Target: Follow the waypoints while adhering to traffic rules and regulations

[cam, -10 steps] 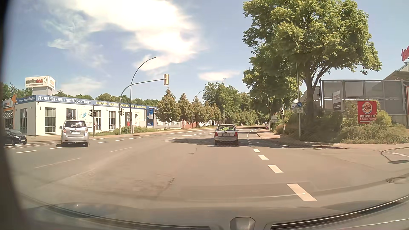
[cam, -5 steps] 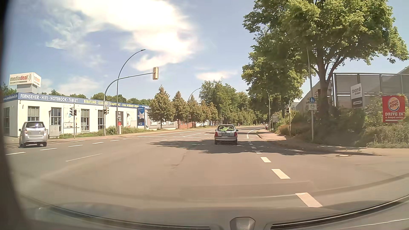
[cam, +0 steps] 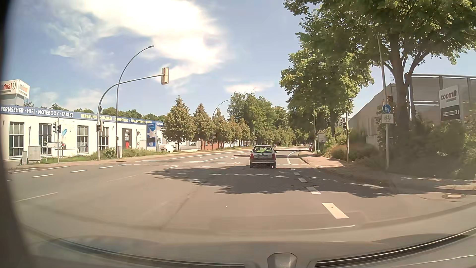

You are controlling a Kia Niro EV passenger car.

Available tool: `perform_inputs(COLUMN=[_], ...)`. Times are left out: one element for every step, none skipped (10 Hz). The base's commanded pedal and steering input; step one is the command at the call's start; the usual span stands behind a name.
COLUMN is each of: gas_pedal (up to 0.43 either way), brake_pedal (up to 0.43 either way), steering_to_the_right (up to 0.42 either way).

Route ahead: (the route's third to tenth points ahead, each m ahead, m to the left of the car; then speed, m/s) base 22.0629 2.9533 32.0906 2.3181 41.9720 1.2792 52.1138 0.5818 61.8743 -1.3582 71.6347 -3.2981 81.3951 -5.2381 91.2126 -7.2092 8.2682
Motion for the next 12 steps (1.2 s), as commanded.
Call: perform_inputs(gas_pedal=[0.0,0.0,0.0,0.0,0.0,0.0,0.0,0.0,0.0,0.0,0.0,0.0], brake_pedal=[0.006,0.006,0.006,0.006,0.006,0.006,0.006,0.006,0.006,0.006,0.006,0.006], steering_to_the_right=[0.016,0.016,0.015,0.016,0.016,0.016,0.016,0.016,0.016,0.015,0.015,0.015])
